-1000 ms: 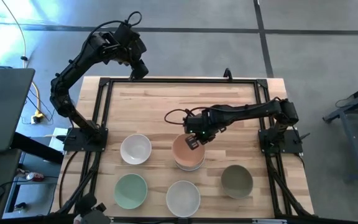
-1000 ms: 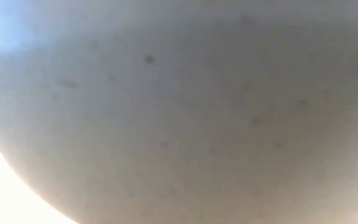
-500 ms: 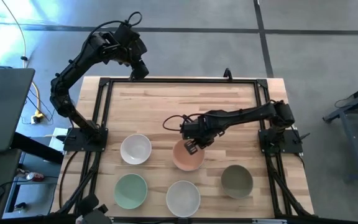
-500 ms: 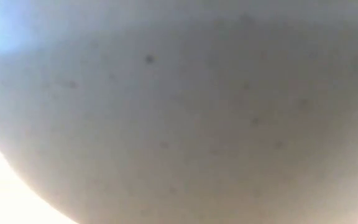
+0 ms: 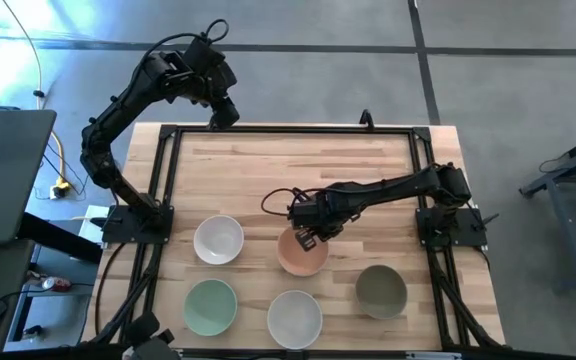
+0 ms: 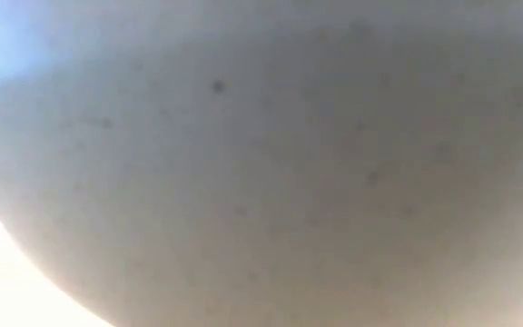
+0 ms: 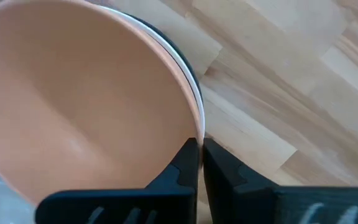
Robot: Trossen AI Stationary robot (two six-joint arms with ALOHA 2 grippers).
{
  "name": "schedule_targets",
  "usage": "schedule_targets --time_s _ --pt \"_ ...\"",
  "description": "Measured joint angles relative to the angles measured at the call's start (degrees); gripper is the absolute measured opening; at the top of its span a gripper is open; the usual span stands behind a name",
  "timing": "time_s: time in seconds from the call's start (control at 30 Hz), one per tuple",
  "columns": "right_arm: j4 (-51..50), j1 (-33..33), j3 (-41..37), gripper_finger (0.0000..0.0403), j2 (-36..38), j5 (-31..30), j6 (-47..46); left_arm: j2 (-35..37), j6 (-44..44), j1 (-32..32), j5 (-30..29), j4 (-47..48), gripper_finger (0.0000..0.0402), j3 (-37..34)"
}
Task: Nest bowls inside each other
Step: Stack the orange bowl on top of the white bowl, then stack the top white bowl on top of the orange bowl
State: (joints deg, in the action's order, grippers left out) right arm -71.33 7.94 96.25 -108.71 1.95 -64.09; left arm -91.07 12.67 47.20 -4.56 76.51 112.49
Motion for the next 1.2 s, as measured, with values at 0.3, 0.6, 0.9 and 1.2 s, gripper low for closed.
schedule_targets --time_s 0.3,0.6,0.9,1.2 --pt "0.1 0.0 0.0 0.0054 0.0 0.2 1.0 0.0 0.0 0.0 0.0 0.0 0.0172 0.0" --pt "1.1 0.0 0.0 0.0071 -1.6 0.5 1.7 0.0 0.0 0.0 0.0 0.0 0.0172 0.0" --pt "1.8 0.0 0.0 0.0067 -2.4 0.3 2.7 0.0 1.0 0.0 0.0 -0.1 0.0172 0.0" --pt "0.5 0.0 0.2 0.0067 -2.4 0.0 2.1 0.0 1.0 0.0 0.4 -0.1 0.0172 0.0"
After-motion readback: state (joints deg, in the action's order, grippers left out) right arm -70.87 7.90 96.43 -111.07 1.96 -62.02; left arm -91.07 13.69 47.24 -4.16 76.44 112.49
